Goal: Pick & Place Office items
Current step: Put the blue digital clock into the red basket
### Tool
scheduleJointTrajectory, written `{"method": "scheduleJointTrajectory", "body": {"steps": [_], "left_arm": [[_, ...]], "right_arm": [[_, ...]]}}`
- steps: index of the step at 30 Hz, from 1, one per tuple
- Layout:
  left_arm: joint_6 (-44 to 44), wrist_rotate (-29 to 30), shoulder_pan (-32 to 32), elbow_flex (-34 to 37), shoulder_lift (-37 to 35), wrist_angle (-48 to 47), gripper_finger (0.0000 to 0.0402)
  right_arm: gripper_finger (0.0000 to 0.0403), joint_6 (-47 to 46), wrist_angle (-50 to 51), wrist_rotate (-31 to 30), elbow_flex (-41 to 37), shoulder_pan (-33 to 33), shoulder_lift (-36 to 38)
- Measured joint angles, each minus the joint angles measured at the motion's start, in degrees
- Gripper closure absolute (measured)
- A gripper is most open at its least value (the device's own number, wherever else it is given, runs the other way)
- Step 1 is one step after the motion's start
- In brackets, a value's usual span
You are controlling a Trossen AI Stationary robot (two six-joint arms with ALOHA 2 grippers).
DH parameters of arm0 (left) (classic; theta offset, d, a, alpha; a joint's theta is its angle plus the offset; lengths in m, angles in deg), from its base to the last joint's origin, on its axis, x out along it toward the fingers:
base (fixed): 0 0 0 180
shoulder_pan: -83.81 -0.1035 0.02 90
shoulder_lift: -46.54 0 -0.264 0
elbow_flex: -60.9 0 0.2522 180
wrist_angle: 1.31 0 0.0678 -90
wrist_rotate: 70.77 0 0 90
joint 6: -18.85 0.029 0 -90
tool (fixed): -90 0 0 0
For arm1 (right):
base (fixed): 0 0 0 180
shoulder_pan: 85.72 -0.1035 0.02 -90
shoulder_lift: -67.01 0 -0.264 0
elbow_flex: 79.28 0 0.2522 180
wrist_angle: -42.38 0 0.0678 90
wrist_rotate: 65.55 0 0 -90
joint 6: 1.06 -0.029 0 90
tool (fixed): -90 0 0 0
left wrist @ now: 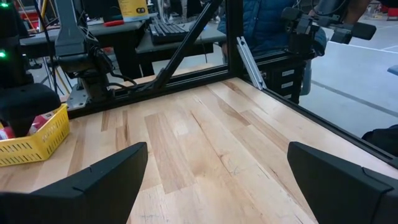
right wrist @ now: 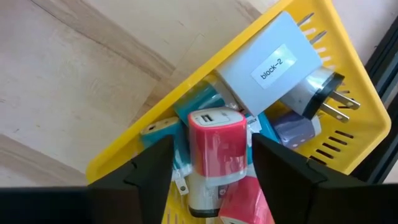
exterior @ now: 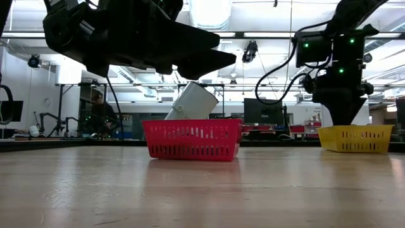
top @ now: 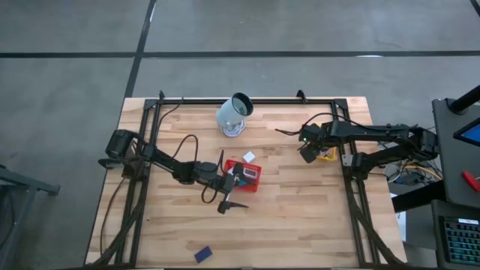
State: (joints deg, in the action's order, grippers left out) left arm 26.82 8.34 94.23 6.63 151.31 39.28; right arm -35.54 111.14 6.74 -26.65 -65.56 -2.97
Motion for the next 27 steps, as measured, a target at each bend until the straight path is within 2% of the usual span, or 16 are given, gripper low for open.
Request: {"method": "scheduleJointTrajectory", "body": {"steps": [10, 13, 22, 27], "left_arm": [[0.00, 0.02, 0.01, 0.02, 0.00, 0.00, 0.0007], [0.00, 0.02, 0.00, 0.02, 0.00, 0.00, 0.0007], [0.00, 0.17, 0.02, 0.02, -0.02, 0.00, 0.0007], [0.00, 0.17, 0.01, 0.02, -0.02, -0.01, 0.0007]], "right_arm": [[0.0139, -0.66, 0.02, -0.35, 0.25, -0.02, 0.00], [0.0128, -0.87, 0.01, -2.20, 1.20, -0.44, 0.16], [0.0128, 1.75, -0.98, -10.27, 5.01, -5.56, 1.83], [0.0127, 7.00, -8.27, -13.26, 4.93, -10.33, 5.49]]}}
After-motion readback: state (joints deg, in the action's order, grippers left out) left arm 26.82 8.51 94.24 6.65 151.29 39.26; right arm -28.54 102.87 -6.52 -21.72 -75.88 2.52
